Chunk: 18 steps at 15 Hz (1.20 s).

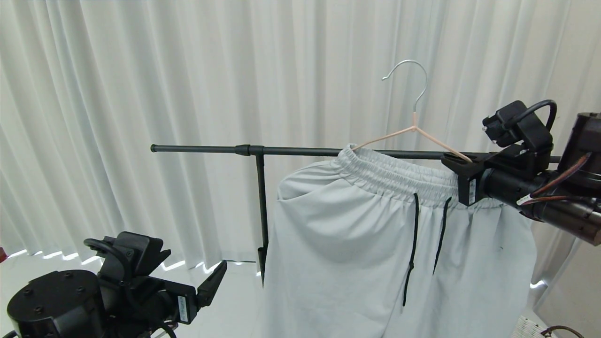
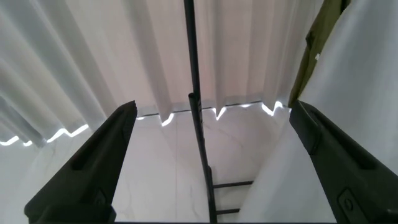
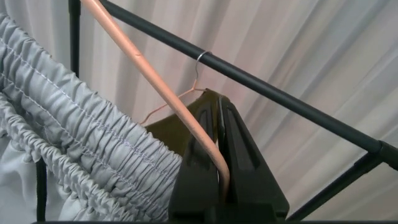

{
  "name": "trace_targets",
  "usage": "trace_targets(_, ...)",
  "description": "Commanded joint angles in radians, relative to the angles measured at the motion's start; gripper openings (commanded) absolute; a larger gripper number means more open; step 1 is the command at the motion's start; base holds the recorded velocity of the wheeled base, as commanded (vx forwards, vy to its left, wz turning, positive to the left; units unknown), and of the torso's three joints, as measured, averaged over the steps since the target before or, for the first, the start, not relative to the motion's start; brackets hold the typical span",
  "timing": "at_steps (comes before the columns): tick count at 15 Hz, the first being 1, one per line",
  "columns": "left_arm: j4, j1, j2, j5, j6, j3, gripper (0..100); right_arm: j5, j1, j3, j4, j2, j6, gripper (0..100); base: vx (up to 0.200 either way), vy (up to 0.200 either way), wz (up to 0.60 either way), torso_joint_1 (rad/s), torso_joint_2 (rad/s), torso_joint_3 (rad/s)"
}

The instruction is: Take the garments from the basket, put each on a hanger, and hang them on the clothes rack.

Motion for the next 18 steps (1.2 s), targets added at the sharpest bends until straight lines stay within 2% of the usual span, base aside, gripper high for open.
trace_targets(1, 0.000, -0.001, -0.001, 0.000, 0.000, 0.000, 100, 0.000, 0.002, 0.005, -0.001, 0.009, -0.001, 0, 0.000, 0.000, 0.00, 0.000, 0.00, 0.000)
trace_targets(4, 0.000, 0.000, -0.001, 0.011, 0.005, 0.000, 100, -0.053, 0.002, 0.050, 0.001, -0.002, -0.001, 0, 0.000, 0.000, 0.00, 0.000, 0.00, 0.000)
trace_targets(6, -0.002, 0.000, -0.001, 0.045, 0.003, 0.000, 100, -0.103, -0.005, 0.152, 0.008, -0.051, -0.001, 0, 0.000, 0.000, 0.00, 0.000, 0.00, 0.000)
trace_targets(8, -0.016, 0.000, -0.007, 0.054, 0.003, 0.000, 100, -0.107, -0.038, 0.220, 0.056, -0.115, -0.004, 0, 0.000, 0.000, 0.00, 0.000, 0.00, 0.000)
trace_targets(10, -0.026, 0.000, -0.025, 0.054, 0.005, 0.000, 100, -0.107, -0.126, 0.274, 0.186, -0.218, -0.007, 0, 0.000, 0.000, 0.00, 0.000, 0.00, 0.000)
trace_targets(12, -0.025, 0.003, -0.022, 0.056, 0.005, 0.000, 100, -0.110, -0.195, 0.284, 0.275, -0.273, -0.007, 0, 0.000, 0.000, 0.00, 0.000, 0.00, 0.000)
trace_targets(14, -0.025, 0.005, -0.024, 0.083, 0.005, 0.000, 100, -0.129, -0.310, 0.289, 0.398, -0.335, -0.007, 0, 0.000, 0.000, 0.00, 0.000, 0.00, 0.000)
trace_targets(16, -0.025, 0.005, -0.022, 0.098, 0.003, 0.000, 100, -0.132, -0.383, 0.289, 0.443, -0.364, -0.007, 0, 0.000, 0.000, 0.00, 0.000, 0.00, 0.000)
trace_targets(18, -0.025, 0.005, -0.021, 0.098, 0.003, 0.000, 100, -0.193, -0.428, 0.281, 0.504, -0.382, -0.007, 0, 0.000, 0.000, 0.00, 0.000, 0.00, 0.000)
